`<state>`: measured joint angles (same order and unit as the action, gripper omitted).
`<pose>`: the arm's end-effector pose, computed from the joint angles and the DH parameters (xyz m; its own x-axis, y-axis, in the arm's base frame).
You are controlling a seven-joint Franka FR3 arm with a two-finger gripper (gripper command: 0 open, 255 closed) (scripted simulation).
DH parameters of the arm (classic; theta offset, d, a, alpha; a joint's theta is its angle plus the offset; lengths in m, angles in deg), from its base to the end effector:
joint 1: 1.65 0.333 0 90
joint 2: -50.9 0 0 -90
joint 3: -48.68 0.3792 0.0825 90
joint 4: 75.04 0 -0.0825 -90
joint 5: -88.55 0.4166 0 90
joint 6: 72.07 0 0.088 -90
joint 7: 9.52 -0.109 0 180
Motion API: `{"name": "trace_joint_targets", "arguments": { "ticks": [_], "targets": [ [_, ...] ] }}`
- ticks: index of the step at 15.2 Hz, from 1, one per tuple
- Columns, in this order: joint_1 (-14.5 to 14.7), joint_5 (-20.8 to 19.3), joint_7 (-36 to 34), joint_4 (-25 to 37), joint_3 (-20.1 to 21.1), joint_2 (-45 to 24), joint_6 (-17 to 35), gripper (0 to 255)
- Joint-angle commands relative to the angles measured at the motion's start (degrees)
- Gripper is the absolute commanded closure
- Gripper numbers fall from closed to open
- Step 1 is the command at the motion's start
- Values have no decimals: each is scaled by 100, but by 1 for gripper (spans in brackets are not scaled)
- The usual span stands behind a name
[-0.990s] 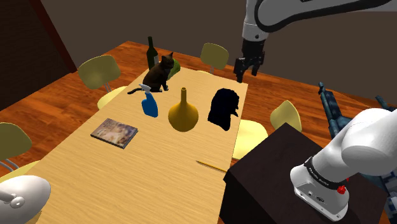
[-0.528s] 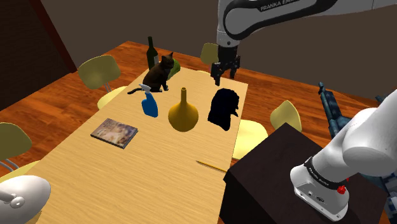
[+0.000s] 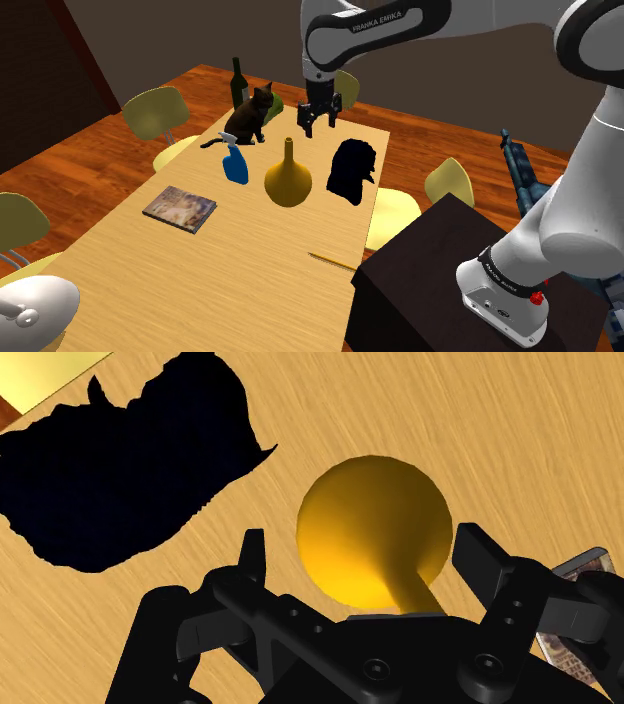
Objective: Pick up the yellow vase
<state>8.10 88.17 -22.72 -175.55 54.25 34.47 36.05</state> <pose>0.6432 0.1700 0.4378 0.9876 0.0362 -0.1529 0.0387 -0.9992 0.0137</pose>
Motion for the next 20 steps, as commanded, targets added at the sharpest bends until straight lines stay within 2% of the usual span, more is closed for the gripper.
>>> {"name": "trace_joint_targets", "arguments": {
  "ticks": [1, 7, 8, 17, 18, 20],
  "targets": [
    [70, -30, -54, 512, 31, -498, -24, 0],
    [324, -126, -182, 2437, 85, -2021, -458, 0],
    [341, -131, -187, 2569, 85, -2117, -496, 0],
    [342, -147, -184, 2306, 72, -2316, -35, 0],
    [339, -147, -180, 2298, 71, -2309, -34, 255],
    [337, -147, -178, 2301, 71, -2310, -35, 255]
  ]
}}
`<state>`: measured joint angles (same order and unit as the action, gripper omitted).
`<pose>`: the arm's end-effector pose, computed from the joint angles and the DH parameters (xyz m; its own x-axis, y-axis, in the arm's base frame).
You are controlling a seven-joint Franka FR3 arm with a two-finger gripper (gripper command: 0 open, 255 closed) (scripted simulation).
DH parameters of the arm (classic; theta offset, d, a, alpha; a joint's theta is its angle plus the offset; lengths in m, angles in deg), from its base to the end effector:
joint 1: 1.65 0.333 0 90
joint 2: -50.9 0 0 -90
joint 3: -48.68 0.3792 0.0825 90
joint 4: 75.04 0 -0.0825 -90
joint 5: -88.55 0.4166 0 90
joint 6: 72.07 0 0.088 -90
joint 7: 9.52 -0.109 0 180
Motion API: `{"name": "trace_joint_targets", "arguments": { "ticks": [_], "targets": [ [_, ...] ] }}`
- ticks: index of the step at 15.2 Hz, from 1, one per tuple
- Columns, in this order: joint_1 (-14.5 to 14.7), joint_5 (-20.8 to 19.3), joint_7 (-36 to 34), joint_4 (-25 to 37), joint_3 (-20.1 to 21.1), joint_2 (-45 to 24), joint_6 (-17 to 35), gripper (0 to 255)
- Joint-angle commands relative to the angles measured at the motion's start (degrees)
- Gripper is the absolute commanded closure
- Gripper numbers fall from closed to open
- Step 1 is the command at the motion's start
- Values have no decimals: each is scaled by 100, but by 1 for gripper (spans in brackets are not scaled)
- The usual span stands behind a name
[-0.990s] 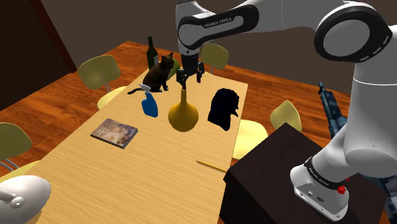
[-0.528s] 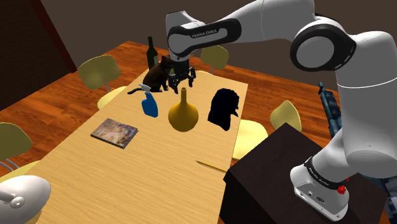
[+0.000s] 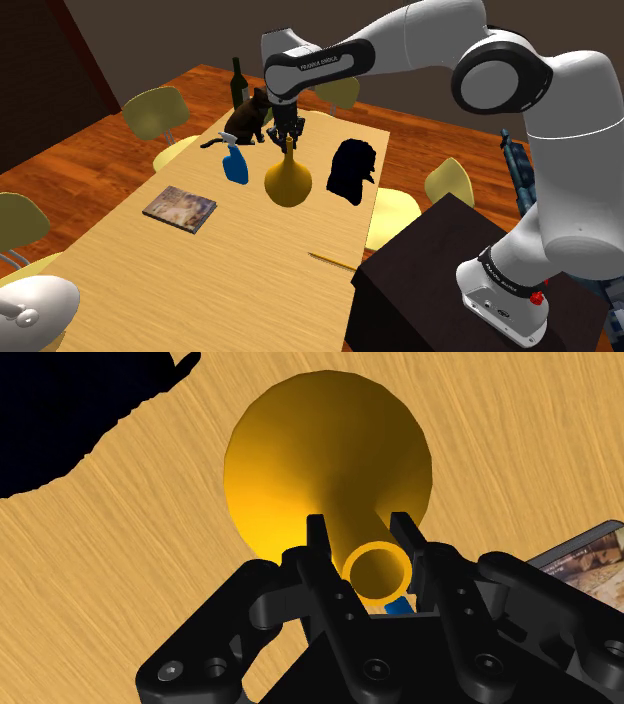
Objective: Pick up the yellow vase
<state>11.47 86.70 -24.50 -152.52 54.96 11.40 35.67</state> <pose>0.7456 0.2389 0.3381 0.9844 0.0690 -0.1620 0.0701 -0.9975 0.0011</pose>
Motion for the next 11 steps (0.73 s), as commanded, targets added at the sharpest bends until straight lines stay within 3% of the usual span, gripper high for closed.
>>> {"name": "trace_joint_targets", "arguments": {
  "ticks": [1, 11],
  "targets": [
    [0, 0, 0, -5, 0, -1, 4, 255],
    [4, 9, -7, 129, 8, 104, -235, 255]
  ]
}}
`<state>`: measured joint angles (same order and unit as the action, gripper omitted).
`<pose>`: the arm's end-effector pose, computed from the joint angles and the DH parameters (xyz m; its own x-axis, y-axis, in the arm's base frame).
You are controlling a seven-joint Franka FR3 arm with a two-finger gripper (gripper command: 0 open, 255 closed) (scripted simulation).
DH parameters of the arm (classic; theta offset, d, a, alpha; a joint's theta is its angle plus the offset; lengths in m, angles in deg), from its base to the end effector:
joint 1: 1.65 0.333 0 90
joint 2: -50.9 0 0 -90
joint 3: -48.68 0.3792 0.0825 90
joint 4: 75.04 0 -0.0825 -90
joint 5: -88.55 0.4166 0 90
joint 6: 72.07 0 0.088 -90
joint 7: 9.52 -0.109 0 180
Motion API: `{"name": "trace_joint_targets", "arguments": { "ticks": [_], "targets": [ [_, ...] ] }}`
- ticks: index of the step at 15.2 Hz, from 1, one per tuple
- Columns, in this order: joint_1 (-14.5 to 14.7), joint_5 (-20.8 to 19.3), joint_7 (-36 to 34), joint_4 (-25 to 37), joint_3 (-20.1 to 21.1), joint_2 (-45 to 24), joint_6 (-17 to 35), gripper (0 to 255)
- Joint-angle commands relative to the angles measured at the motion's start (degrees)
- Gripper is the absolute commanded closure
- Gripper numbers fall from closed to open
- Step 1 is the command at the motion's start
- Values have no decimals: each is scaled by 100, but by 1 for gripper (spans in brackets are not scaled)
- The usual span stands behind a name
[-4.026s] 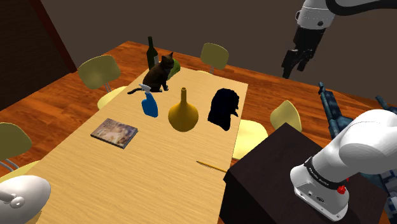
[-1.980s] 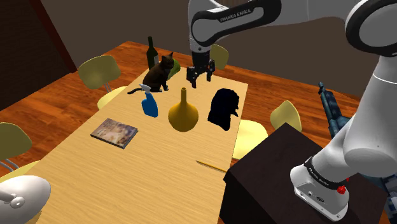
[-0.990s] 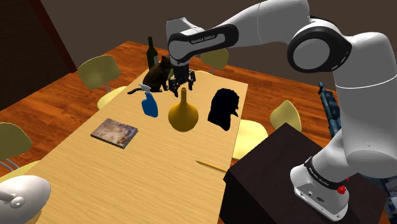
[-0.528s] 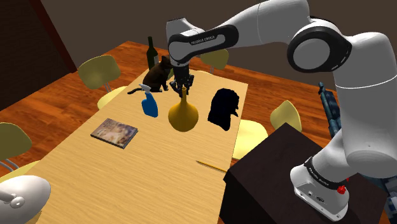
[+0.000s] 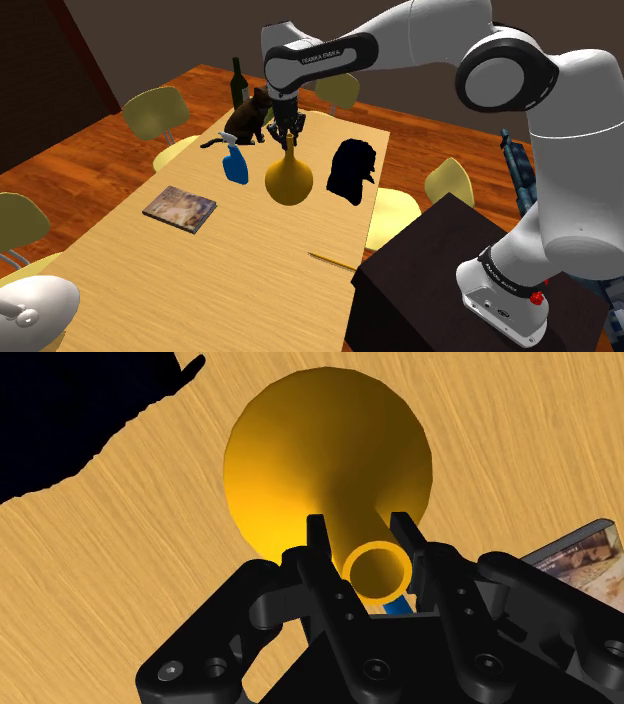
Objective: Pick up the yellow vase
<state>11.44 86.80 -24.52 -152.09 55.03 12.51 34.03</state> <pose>0.7436 0.2385 0.3548 0.9841 0.0689 -0.1637 0.0700 -0.9975 0.0013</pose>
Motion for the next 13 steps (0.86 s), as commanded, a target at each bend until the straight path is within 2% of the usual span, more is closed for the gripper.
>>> {"name": "trace_joint_targets", "arguments": {
  "ticks": [1, 13],
  "targets": [
    [7, 2, -6, 122, 3, 19, -133, 255],
    [13, 20, -12, 597, 17, 210, -798, 255]
  ]
}}
